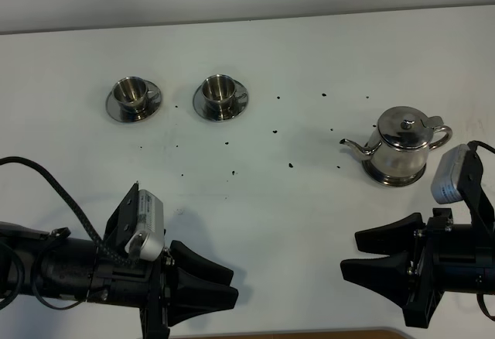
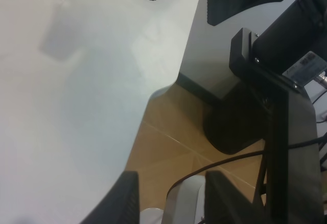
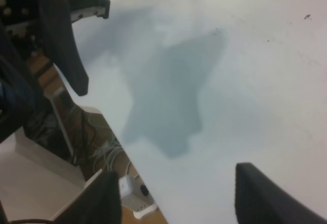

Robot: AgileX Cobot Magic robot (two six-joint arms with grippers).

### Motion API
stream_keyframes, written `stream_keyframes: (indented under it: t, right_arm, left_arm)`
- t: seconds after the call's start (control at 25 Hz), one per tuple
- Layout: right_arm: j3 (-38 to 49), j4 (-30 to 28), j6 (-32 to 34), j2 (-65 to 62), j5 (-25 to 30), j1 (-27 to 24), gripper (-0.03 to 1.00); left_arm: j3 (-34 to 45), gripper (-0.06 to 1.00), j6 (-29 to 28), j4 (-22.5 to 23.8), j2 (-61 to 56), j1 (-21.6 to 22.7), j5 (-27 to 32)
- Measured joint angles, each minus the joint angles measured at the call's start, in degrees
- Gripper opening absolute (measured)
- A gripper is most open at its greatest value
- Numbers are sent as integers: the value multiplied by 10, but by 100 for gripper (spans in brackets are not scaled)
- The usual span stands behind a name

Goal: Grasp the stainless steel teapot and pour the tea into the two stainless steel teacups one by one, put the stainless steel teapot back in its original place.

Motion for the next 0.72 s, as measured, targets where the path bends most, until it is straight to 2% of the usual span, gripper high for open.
stream_keyframes:
  t: [0.56, 0.72]
  right_arm:
    - [0, 0, 0, 0, 0, 0, 49]
    - [0, 0, 0, 0, 0, 0, 49]
  left_arm:
    - [0, 37, 0, 1, 0, 0, 0]
    - [0, 37, 0, -19, 0, 0, 6]
